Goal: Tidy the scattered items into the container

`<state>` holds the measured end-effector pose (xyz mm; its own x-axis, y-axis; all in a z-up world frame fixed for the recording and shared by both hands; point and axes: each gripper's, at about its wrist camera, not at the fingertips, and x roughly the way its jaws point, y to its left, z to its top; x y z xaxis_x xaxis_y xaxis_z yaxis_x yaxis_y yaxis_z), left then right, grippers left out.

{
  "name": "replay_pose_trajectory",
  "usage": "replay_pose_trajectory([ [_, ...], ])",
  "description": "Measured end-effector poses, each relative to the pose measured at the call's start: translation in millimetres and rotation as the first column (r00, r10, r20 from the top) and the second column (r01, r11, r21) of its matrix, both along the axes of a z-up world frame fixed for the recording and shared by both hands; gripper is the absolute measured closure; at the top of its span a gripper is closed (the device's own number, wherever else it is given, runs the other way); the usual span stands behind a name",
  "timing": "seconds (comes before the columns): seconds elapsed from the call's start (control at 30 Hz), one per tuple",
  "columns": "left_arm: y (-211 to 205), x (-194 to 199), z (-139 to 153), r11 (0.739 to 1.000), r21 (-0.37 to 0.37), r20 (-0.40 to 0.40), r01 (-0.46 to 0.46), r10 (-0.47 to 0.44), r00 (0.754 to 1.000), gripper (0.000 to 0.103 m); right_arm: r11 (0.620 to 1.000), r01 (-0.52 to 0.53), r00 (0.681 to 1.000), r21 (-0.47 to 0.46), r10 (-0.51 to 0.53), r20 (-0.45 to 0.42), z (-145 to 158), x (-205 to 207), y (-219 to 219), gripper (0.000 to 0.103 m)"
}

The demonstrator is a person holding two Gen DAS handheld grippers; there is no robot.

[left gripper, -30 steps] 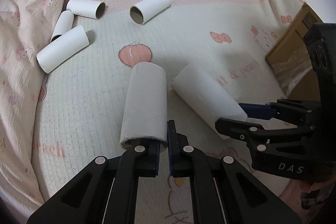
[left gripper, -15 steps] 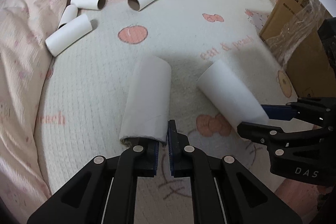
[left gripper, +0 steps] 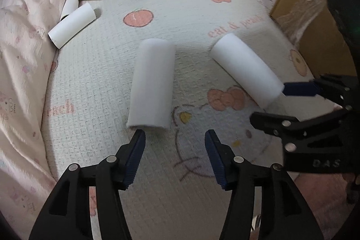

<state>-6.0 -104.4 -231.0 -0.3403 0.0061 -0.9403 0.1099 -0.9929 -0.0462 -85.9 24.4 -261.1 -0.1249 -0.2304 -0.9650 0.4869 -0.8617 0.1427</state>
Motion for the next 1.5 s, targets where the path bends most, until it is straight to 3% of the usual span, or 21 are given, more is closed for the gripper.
replay_pose_trajectory([
  [0.33,-0.9,14.1,20.4,0.998,-0.065,0.045,0.023,-0.020,0.999,0.041,1.000,-0.003,1.000,0.004,0.003,-0.003,18.6,-0.2,5.4,0.026],
  [0.5,-17.7,17.2,40.1,0.996,-0.084,-0.002,-0.016,0.016,1.000,0.040,1.000,-0.004,1.000,0.016,0.004,-0.011,25.3,-3.7,5.2,0.026],
  [0.67,-27.1,-8.9,42.2,0.993,-0.121,-0.018,-0.015,0.013,1.000,0.040,0.999,0.002,1.000,-0.037,-0.002,-0.005,27.4,-11.1,4.2,0.026],
  [0.83,-31.0,-43.7,32.9,0.999,-0.032,-0.009,-0.025,0.025,1.000,0.040,0.994,0.049,0.999,-0.100,-0.048,0.017,28.7,-24.0,12.1,0.026],
  [1.0,-28.8,-64.6,10.2,1.000,-0.014,0.058,-0.012,0.012,0.998,0.040,0.992,0.082,0.996,-0.096,-0.078,0.041,22.0,-41.4,10.3,0.026],
  [1.13,-35.8,-70.2,-6.4,0.998,0.019,0.101,-0.066,0.064,0.993,0.040,0.995,0.042,0.997,-0.095,-0.036,0.064,10.5,-50.7,-6.9,0.026],
  [1.3,-44.5,-70.6,-18.0,0.988,0.092,0.121,-0.122,0.110,0.987,0.040,0.999,-0.011,0.996,-0.030,0.013,0.084,-8.7,-55.0,-30.0,0.026],
  [1.5,-39.9,-73.9,-29.8,0.992,0.055,0.152,-0.115,0.106,0.983,0.041,0.999,-0.009,0.996,0.036,0.006,0.093,-23.7,-58.6,-40.1,0.026],
])
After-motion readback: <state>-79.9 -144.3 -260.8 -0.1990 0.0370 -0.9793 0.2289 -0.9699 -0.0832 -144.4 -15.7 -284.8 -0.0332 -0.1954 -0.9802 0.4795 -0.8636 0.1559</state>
